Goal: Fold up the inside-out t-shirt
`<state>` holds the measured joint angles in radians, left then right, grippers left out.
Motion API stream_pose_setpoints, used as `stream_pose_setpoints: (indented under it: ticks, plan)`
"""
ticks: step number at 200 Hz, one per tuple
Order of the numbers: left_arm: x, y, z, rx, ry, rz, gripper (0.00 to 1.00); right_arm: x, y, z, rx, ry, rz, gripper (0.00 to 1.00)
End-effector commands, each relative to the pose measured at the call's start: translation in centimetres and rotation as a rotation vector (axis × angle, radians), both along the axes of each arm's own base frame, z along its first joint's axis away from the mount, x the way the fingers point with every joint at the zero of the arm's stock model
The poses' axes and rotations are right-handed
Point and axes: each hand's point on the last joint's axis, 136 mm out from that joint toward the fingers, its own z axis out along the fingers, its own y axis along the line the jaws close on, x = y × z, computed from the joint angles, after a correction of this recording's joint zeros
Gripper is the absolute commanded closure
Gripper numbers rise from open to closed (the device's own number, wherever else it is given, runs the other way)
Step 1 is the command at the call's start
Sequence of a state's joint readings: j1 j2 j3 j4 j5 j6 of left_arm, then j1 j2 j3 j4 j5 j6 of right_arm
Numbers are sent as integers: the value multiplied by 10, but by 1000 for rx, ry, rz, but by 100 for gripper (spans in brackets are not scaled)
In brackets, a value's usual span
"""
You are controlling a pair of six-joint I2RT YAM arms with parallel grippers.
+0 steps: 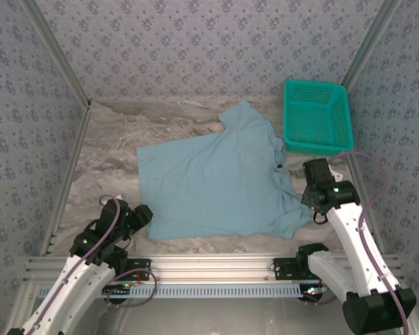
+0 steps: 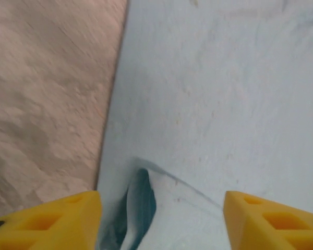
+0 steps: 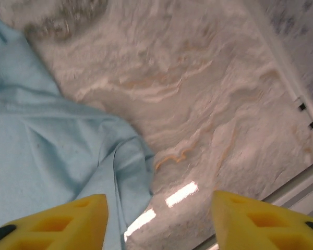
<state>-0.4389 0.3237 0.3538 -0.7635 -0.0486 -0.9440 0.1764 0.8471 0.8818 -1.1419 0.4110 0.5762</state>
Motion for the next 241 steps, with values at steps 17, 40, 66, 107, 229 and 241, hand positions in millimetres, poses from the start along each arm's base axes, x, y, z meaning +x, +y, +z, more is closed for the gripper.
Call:
stream_pose_setpoints:
  ticks: [17,40,66,107,229,241]
  plan:
    - [65,-3,66,219,-220,-76,31,74,86,25,101,-215,380,31]
    - [122,-37,69,204,-211,-160,31,120,158,0,214,-185,565,32]
    - [182,-61,52,198,-171,-229,32,166,207,-36,315,-163,658,35]
    - [255,-68,10,185,-75,-261,34,215,215,-91,287,-65,635,38]
    - [321,6,-71,74,182,-122,36,239,266,-149,457,42,542,41]
    - [326,18,-75,62,208,-100,35,243,278,-152,480,44,536,42]
